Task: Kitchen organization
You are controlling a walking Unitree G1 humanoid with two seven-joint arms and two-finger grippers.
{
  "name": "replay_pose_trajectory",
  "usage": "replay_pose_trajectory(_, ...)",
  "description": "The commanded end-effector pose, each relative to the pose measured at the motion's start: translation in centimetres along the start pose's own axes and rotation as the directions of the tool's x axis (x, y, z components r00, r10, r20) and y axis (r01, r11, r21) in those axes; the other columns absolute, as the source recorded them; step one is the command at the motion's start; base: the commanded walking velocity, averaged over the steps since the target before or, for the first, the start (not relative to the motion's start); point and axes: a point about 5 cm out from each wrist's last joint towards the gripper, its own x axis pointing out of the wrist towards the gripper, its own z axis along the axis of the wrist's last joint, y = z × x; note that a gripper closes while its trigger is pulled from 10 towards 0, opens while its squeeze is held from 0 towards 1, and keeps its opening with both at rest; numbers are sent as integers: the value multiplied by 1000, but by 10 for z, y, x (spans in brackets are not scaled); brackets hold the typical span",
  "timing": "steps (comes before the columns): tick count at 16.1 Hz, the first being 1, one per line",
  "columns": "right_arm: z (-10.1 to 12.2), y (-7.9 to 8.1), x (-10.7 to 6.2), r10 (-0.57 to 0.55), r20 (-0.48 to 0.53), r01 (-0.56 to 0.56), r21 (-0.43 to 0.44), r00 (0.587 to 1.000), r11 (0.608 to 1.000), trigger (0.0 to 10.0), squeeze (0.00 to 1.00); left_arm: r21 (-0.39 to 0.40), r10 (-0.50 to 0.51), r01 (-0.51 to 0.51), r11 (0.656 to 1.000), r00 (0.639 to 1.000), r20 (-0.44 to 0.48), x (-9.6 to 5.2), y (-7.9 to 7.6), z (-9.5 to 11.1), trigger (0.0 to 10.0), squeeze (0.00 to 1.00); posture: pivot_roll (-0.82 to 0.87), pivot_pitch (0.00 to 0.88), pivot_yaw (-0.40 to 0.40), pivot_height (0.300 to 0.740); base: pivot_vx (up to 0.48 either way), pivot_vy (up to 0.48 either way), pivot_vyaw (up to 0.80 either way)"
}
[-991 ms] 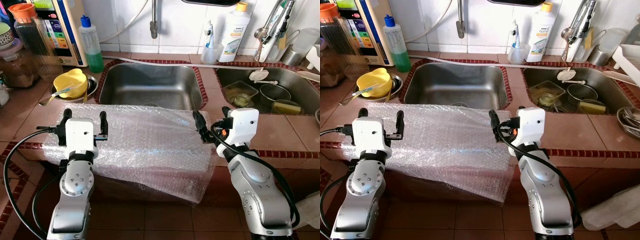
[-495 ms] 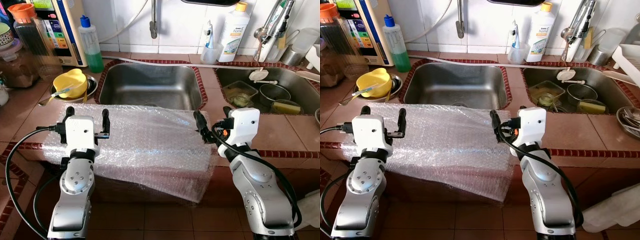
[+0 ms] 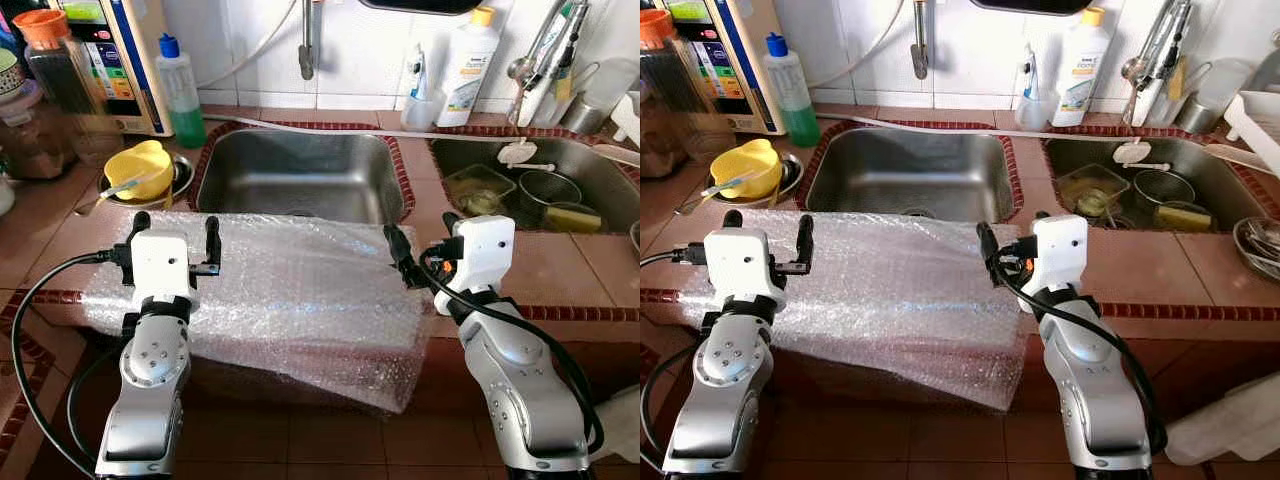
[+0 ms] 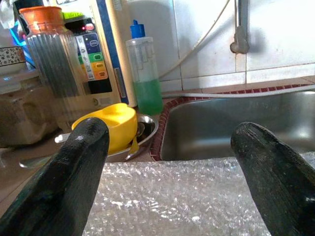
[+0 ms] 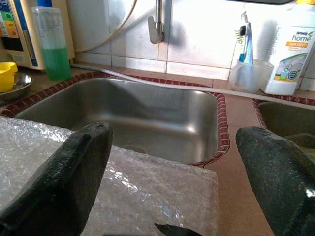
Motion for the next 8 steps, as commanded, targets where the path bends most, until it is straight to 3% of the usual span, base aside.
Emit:
replay_pose_trajectory(1,7,1,0,13,34,-12,-15,999,1000,10000,0,-2,-8,8,1000,1000,10,1,0,3,10000,0,10,26,-1,740,285,0,0)
replay_pose_trajectory(4,7,3,-1,20,35,-19,-21,999,1000,10000,0,1,-11,11,1000,1000,3,-1,-1,1,10000,0,10,30,-1,740,285,0,0)
replay_pose_trajectory(8,9,6,-1,41,44,-40,-37,998,999,10000,0,1,-16,16,1000,1000,2,-1,-2,1,10000,0,9,33,-1,740,307,247,0)
